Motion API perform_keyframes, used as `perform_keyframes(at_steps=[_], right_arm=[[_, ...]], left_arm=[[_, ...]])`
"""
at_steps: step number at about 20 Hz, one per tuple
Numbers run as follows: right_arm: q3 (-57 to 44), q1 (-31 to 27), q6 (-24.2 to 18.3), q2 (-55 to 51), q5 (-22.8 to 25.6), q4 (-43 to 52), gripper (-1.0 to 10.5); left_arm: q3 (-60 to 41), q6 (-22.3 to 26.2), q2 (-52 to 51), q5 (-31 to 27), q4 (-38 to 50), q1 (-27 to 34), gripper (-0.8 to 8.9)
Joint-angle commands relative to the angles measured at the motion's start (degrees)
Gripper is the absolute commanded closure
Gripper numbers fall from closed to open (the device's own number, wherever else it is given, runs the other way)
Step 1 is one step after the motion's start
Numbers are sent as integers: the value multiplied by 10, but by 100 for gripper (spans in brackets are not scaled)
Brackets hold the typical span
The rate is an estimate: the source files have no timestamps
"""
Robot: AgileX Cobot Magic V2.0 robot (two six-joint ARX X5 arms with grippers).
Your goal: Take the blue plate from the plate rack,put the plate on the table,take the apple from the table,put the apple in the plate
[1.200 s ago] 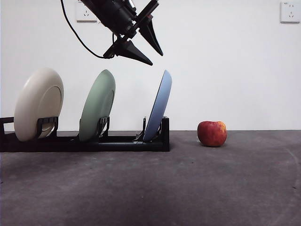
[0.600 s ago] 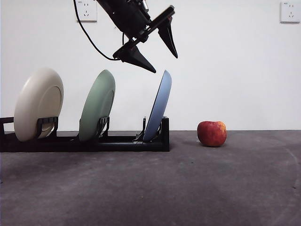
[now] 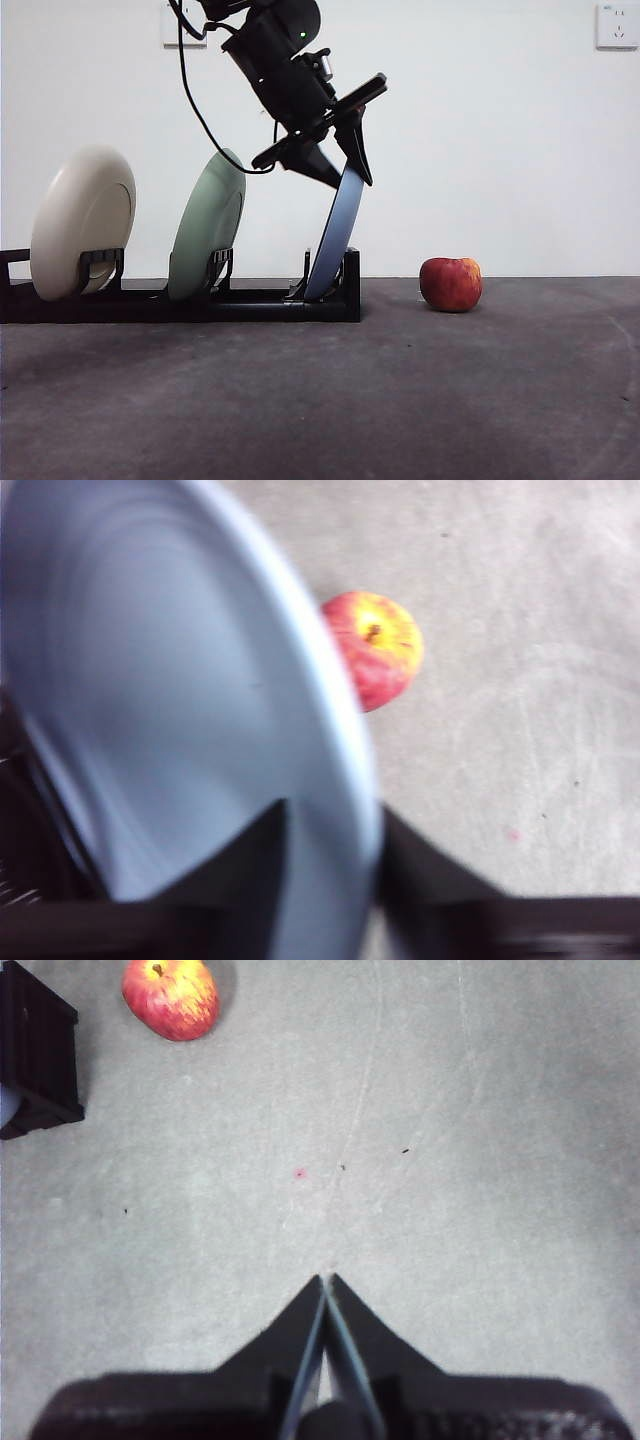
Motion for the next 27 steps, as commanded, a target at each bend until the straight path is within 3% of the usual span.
perform_keyframes(at_steps=[1,9,11,23,27], right_arm=[[3,0,-4,0,2,0,946],[3,0,-4,0,2,0,946],[3,0,-4,0,2,-1,946],[3,0,-4,0,2,-14,946],[3,0,-4,0,2,-18,946]], left_arm=[[-1,9,2,-12,-1,-3,759],[0,9,-2,-5,-17,-1,766],[6,12,-8,2,-28,-2,820],[6,29,-133,23,-42,-3,819],[6,74,-177,23,-108,-9,819]])
